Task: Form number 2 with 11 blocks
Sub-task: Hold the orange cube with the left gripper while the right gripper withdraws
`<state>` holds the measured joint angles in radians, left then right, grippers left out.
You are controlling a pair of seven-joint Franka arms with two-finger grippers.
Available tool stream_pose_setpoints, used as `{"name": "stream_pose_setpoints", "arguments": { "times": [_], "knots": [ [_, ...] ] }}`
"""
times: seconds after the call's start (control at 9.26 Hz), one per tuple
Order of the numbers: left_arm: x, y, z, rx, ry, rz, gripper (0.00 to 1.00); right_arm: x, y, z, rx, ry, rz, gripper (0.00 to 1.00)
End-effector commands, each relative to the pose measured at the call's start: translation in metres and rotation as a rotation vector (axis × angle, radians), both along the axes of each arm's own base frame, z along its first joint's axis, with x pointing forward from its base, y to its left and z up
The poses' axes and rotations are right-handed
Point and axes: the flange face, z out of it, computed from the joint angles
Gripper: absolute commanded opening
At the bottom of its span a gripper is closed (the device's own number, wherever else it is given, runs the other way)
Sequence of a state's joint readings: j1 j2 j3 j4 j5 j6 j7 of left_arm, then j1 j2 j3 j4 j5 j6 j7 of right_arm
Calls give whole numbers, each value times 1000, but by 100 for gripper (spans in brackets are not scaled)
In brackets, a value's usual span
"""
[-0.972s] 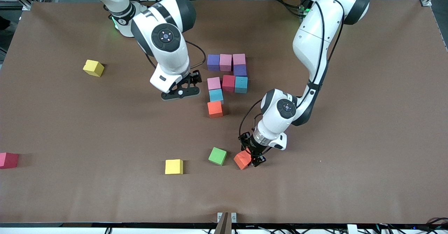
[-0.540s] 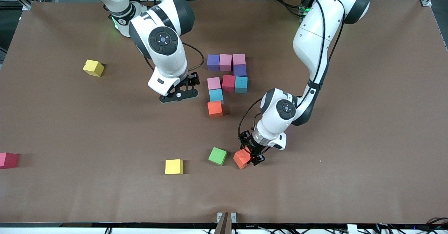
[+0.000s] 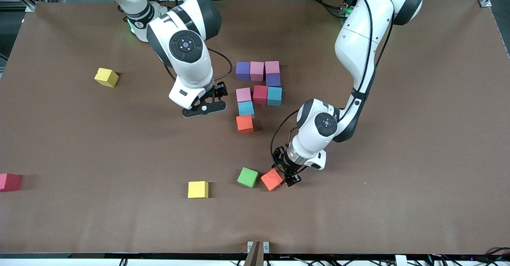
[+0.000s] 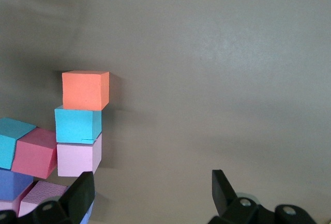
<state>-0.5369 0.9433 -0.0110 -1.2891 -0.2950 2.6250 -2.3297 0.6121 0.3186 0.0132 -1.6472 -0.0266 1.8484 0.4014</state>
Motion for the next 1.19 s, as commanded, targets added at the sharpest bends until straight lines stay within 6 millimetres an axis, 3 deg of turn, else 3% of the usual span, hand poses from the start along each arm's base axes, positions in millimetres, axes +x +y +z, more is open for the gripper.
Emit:
{"name": "stream_pose_setpoints", "arguments": {
  "times": [0.0,0.65,1.08],
  "knots": [
    [0,4,9,-5,14,-8,74,4,0,3,3,9,9,100],
    [-1,2,3,2,15,-20,75,4,0,-4,-3,18,9,100],
    [0,1,-5,11,1,-48,74,22,-24,-2,0,11,29,100]
  ]
}}
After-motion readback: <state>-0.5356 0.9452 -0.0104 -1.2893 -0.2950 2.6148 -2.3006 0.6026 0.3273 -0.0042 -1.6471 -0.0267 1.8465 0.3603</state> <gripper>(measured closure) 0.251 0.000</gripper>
